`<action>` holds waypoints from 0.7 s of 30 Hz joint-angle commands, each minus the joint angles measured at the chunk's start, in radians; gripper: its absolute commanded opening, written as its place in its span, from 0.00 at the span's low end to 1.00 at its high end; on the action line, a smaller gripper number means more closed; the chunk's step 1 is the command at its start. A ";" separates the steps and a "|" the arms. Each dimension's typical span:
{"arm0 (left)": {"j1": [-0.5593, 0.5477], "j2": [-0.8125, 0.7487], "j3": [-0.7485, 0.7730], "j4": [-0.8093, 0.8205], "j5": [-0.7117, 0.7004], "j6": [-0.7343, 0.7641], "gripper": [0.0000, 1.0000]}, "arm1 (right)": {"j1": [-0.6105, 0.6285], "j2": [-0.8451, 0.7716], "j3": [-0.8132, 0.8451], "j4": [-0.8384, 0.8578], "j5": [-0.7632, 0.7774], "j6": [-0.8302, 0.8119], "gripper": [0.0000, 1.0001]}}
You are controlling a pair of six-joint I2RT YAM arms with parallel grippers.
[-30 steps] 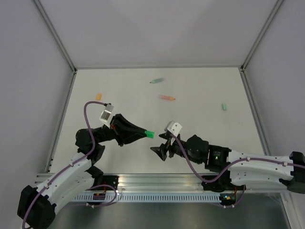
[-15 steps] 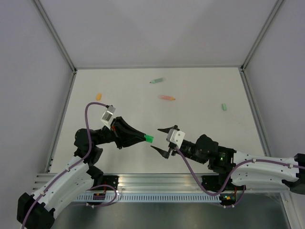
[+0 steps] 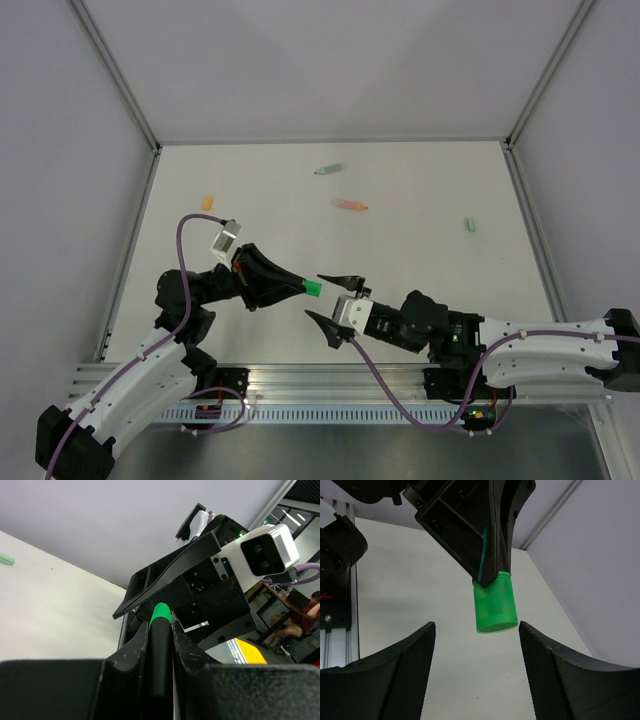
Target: Insert the pens into the pen caps
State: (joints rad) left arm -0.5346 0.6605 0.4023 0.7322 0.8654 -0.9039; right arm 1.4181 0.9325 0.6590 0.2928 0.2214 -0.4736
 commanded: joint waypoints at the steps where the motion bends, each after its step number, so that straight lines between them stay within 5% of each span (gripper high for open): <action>1: -0.004 -0.007 0.006 0.012 -0.029 -0.039 0.02 | 0.025 0.011 0.065 0.042 0.071 -0.074 0.73; 21: -0.004 0.010 -0.025 0.044 -0.065 -0.070 0.02 | 0.071 0.104 0.151 0.061 0.096 -0.166 0.67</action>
State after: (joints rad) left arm -0.5346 0.6724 0.3855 0.7353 0.8158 -0.9424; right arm 1.4796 1.0245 0.7650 0.3073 0.3115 -0.6079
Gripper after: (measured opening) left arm 0.224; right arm 0.679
